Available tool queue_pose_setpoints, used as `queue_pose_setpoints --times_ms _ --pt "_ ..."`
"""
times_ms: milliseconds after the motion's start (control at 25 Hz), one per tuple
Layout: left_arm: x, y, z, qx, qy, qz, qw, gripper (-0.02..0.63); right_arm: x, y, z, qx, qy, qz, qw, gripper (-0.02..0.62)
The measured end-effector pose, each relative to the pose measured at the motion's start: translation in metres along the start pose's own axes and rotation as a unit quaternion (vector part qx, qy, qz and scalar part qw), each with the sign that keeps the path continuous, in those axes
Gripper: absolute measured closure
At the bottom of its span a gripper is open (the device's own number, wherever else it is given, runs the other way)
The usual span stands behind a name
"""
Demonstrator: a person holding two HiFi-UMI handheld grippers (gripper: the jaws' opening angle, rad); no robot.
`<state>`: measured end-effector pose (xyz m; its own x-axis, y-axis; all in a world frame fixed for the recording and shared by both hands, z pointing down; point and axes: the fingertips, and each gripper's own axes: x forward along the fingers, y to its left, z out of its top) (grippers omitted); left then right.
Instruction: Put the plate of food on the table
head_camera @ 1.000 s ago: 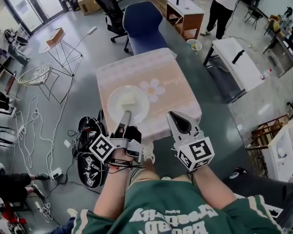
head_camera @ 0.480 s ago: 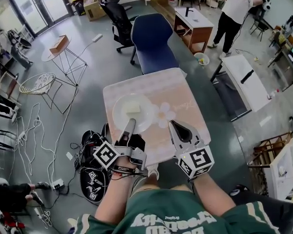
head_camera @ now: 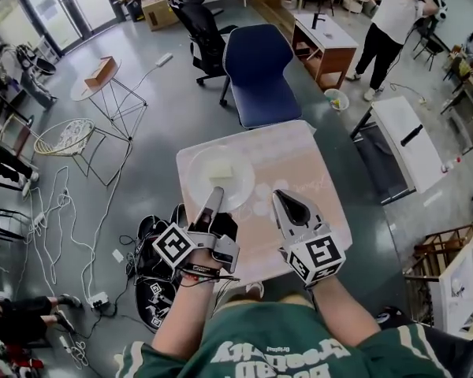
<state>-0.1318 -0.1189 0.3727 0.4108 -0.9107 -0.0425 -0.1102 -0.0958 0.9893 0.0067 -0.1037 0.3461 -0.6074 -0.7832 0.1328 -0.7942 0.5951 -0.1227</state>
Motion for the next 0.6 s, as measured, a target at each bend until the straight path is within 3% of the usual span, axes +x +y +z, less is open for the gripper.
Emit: queue_pose_setpoints --times_ms 600 --pt "0.032 0.026 0.021 -0.013 0.025 0.010 0.9995 0.586 0.038 -0.019 -0.007 0.005 0.007 -0.035 0.999 0.580"
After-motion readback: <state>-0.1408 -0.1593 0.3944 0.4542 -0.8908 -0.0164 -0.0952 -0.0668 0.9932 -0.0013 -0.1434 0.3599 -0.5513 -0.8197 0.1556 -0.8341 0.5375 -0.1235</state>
